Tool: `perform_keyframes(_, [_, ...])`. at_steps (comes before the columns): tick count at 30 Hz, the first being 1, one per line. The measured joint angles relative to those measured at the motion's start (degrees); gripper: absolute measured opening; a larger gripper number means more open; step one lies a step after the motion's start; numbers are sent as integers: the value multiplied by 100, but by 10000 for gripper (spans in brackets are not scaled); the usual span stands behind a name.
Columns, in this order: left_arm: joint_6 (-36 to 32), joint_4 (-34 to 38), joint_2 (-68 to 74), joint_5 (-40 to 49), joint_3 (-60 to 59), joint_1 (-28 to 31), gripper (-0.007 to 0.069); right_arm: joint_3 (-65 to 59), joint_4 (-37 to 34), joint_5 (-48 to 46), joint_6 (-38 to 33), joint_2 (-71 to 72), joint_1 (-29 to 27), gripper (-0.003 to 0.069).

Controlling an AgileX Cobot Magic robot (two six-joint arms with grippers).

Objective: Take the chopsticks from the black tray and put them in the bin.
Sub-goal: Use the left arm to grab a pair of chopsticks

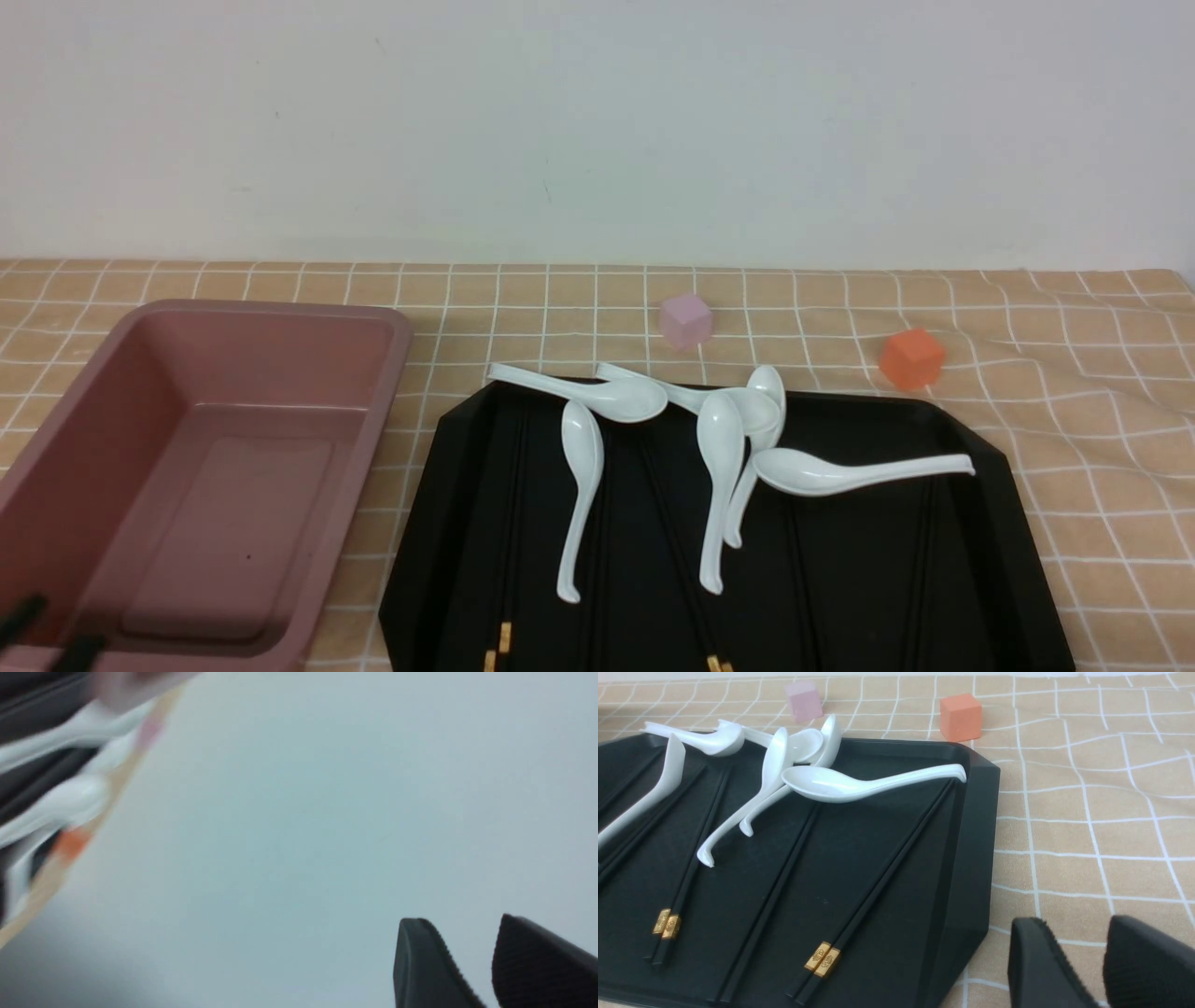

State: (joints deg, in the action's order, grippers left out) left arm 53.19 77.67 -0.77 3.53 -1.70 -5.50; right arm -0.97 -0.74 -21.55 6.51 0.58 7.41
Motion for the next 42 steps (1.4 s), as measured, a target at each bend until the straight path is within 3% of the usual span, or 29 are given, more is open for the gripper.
perform_keyframes(4, [-531, 82, 0, -464, 89, 0, 236, 0, 0, 0, 0, 0, 0, 239])
perform_keyframes(7, [-1718, -302, 0, -742, 635, 0, 188, 0, 0, 0, 0, 0, 0, 239])
perform_keyframes(10, [-3499, -1051, 228, -770, 1440, 0, 104, 0, 0, 0, 0, 0, 0, 239])
perform_keyframes(14, [-5165, -1558, 1341, 211, 2590, 0, 11, 0, 0, 0, 0, 0, 0, 239])
perform_keyframes(17, [-5618, -1910, 2689, 1842, 3360, 0, -13, 0, 0, 0, 0, 0, 0, 239])
perform_keyframes(23, [-5558, -3420, 5603, 5176, 4734, 0, -13, 0, 0, 0, 0, 0, 0, 239])
perform_keyframes(26, [-5515, -4081, 6694, 5915, 5171, -103, -13, 0, 0, 0, 0, 0, 0, 239])
perform_keyframes(33, [-4248, -5099, 7325, 5501, 5381, -1194, -13, 0, 0, 0, 0, 0, 0, 240])
perform_keyframes(37, [-2793, -5855, 7623, 4909, 5415, -2115, -13, 0, 0, 0, 0, 0, 0, 240])
perform_keyframes(42, [-1819, -6391, 8149, 4831, 5702, -2703, -11, 0, 0, 0, 0, 0, 0, 240])
